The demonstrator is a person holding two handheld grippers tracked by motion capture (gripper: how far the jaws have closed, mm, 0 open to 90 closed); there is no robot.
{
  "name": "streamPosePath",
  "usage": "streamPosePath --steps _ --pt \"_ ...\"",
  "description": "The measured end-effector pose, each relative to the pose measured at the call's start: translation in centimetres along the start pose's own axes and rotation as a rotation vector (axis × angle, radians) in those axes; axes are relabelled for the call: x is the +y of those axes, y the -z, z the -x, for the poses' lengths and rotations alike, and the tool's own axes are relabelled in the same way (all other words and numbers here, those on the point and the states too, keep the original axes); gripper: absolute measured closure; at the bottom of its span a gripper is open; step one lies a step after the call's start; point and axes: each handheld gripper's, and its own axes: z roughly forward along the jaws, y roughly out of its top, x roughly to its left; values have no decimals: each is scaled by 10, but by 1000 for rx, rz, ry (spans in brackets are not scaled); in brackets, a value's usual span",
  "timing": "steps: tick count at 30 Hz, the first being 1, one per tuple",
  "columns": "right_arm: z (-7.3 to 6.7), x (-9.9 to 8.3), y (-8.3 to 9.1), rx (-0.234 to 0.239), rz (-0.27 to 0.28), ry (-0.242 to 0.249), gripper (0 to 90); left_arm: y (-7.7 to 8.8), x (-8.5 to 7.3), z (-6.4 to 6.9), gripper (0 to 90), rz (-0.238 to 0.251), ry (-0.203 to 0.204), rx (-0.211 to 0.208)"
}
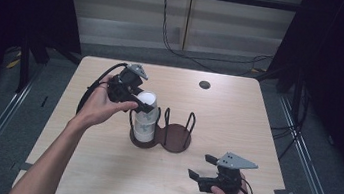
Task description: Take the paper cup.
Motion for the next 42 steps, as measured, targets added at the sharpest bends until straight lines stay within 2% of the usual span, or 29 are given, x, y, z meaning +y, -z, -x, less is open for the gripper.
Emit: streamPosePath --steps 5,11,15,16,17,23,26,29,30,31,33,35,42 --pt "0 0 0 2 2 -1 177 3 -1 -1 357 32 27 1" --pt "0 0 0 1 2 0 177 6 -3 -2 358 45 43 -1" --pt "-1 0 0 2 4 1 177 9 -4 -3 358 34 26 3" --pt "-1 0 0 3 4 2 175 10 -5 -2 358 51 44 5" --pt "-1 0 0 3 4 2 175 12 -5 -3 358 46 32 2" --pt "-1 0 0 6 2 1 174 17 -6 -1 358 68 27 9" --pt "-1 0 -1 7 0 4 172 19 -6 -1 358 89 36 7" --pt "-1 0 0 7 -1 2 171 22 -7 0 358 134 47 -6" --pt "-1 0 0 6 0 2 171 24 -8 0 358 145 52 15" --pt "-1 0 0 6 0 2 171 24 -8 0 358 166 68 17" --pt "-1 0 0 6 0 4 171 24 -10 -1 359 184 83 -2" --pt "-1 0 0 5 1 3 171 25 -13 -2 359 203 96 1" --pt "-1 0 -1 4 1 2 171 29 -20 -3 359 265 99 -35"
